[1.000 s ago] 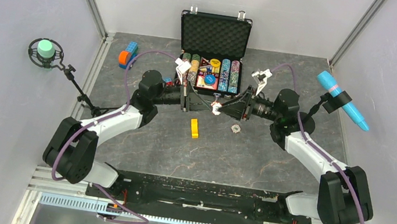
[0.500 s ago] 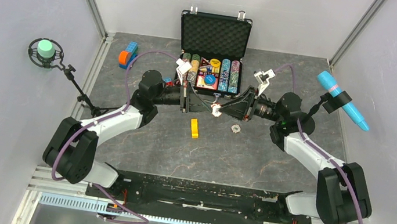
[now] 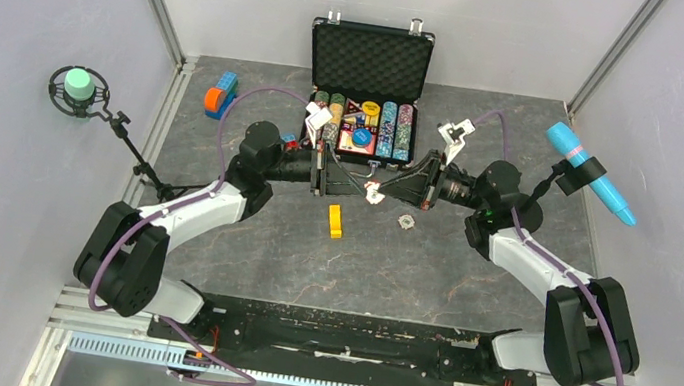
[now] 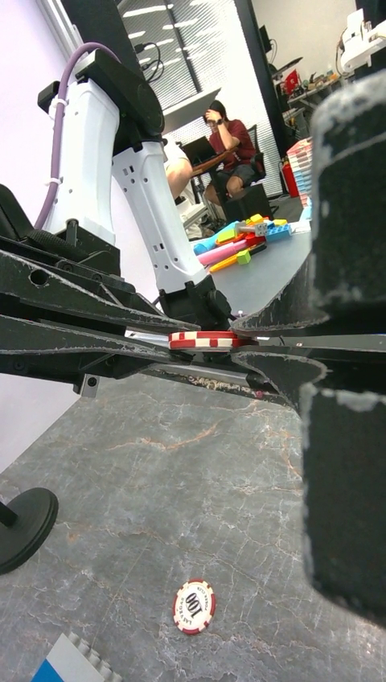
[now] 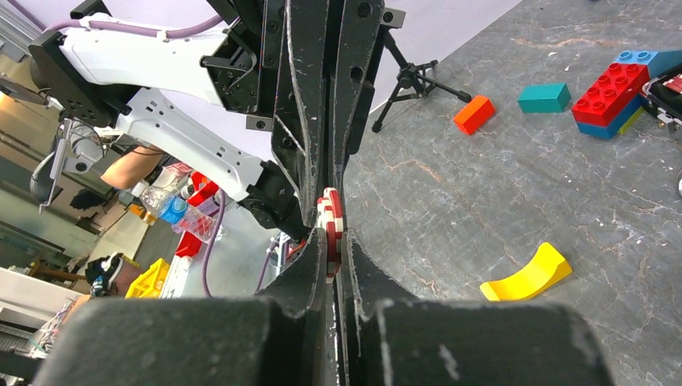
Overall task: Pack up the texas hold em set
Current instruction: Pick up the poker chip from the center of the board, then place the poker chip in the chip case, then pick up the poker chip from the center of the board.
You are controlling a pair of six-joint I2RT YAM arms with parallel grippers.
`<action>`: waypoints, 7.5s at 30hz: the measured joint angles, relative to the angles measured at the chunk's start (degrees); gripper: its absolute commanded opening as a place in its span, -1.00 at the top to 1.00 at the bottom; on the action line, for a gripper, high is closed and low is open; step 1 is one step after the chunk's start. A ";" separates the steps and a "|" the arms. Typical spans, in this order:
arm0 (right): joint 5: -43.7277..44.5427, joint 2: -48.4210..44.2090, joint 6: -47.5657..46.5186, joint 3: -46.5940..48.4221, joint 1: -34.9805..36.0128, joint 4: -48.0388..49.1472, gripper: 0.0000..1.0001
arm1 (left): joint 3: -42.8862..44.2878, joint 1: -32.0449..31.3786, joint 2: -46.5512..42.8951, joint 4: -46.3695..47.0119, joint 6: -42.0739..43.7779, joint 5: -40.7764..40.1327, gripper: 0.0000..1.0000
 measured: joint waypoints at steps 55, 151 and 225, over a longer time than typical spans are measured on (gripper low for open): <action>20.00 48.74 -56.37 54.97 12.87 -29.46 1.00 | 10.08 19.34 -17.97 -66.53 27.61 -46.71 -0.99; 27.23 41.42 -55.47 31.28 7.63 0.72 0.13 | 9.38 19.34 -17.99 -66.36 28.04 -47.80 -0.99; 70.51 20.96 -32.74 16.33 13.60 -64.48 -0.08 | 8.44 19.34 -16.98 -66.23 28.02 -43.85 -0.99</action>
